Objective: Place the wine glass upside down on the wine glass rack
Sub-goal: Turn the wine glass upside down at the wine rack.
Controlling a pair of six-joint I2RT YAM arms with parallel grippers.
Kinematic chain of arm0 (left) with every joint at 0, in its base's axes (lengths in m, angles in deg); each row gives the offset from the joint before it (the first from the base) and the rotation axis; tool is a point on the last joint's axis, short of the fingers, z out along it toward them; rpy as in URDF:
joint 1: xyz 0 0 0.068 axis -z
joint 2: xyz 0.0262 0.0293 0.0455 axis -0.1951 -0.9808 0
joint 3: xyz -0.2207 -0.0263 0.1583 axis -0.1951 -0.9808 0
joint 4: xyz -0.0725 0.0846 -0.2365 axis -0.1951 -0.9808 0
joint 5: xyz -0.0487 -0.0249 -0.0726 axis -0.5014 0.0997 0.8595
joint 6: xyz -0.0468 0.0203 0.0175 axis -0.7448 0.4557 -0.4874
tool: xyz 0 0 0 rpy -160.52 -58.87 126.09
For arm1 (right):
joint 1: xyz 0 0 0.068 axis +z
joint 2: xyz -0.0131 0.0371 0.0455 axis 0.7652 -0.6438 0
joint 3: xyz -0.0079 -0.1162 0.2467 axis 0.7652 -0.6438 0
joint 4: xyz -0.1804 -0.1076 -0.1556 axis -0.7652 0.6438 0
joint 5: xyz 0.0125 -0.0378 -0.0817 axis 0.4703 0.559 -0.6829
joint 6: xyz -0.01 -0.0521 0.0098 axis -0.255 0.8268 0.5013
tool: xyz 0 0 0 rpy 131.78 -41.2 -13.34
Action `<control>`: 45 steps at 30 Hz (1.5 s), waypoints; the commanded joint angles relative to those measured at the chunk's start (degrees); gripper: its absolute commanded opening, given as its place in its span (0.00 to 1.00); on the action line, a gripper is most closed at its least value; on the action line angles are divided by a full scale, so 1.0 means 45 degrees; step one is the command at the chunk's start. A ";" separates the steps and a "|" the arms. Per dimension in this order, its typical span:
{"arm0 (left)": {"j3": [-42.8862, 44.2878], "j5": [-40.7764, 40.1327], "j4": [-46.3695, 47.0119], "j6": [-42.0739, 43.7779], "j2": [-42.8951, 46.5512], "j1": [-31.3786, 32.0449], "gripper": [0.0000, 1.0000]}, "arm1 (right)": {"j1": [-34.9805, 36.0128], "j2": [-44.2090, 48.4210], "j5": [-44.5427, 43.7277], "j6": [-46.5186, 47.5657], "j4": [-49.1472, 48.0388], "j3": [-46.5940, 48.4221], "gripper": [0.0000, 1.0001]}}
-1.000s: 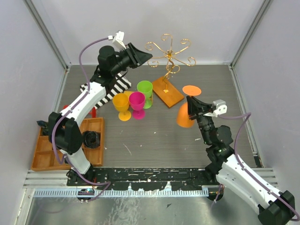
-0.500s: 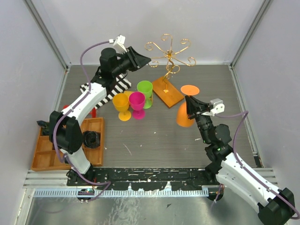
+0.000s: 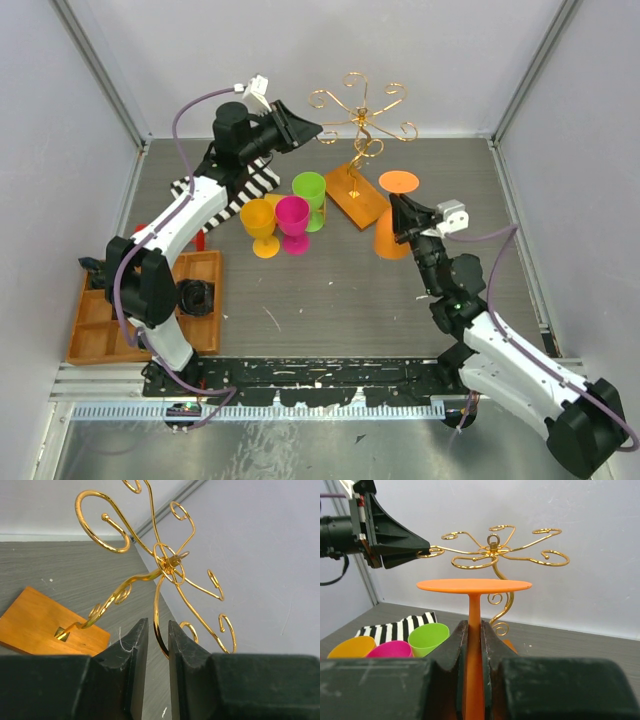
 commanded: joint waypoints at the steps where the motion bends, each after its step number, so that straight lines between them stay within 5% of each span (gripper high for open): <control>1: -0.0137 0.0361 -0.0145 -0.0031 -0.0036 -0.0008 0.27 | -0.0027 -0.1349 0.0140 0.1260 -0.2470 0.0866 0.01; 10: -0.0199 0.0336 -0.0233 -0.0052 0.0113 -0.0005 0.19 | -0.1125 -0.3626 0.1286 0.1434 -0.4635 0.1922 0.01; 21: -0.0205 0.0310 -0.0414 -0.0052 0.0177 0.0006 0.16 | -0.2987 -0.5579 0.3323 0.0427 -0.4662 0.3074 0.01; 45: 0.0355 0.0021 -0.1473 0.0417 0.0085 0.0025 0.08 | -0.3233 -0.8274 0.5517 -0.0054 -0.5232 0.4477 0.01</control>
